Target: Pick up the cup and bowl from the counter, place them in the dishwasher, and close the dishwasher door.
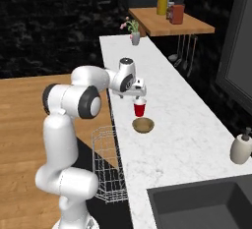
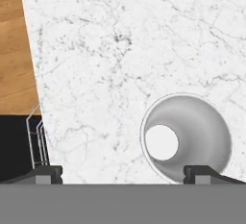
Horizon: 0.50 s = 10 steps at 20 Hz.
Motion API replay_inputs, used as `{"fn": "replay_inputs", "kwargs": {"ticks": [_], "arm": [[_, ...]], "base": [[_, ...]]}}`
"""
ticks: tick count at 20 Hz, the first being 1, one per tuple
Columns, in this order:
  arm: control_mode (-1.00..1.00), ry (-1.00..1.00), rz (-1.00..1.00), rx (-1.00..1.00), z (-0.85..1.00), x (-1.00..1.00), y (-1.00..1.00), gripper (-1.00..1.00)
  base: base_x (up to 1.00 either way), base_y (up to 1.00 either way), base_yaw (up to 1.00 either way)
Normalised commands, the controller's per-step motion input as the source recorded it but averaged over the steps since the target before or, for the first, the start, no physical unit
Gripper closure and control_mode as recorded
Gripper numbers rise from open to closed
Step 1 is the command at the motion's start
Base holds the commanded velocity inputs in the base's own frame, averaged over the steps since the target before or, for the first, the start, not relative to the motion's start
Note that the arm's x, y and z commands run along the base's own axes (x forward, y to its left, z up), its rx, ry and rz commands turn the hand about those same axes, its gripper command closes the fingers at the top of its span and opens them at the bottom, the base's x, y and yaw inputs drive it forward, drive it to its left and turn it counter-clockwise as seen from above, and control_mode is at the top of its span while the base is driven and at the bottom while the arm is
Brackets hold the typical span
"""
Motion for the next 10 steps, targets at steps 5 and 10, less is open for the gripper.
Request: {"fn": "replay_inputs", "kwargs": {"ticks": [5, 10], "arm": [[-1.00, 0.00, 0.00, 0.00, -0.19, 0.25, -0.07, -1.00], [-1.00, 0.00, 0.00, 0.00, -0.20, 0.06, -0.14, -1.00]], "base": [[0.00, 0.00, 0.00], [0.00, 0.00, 0.00]]}}
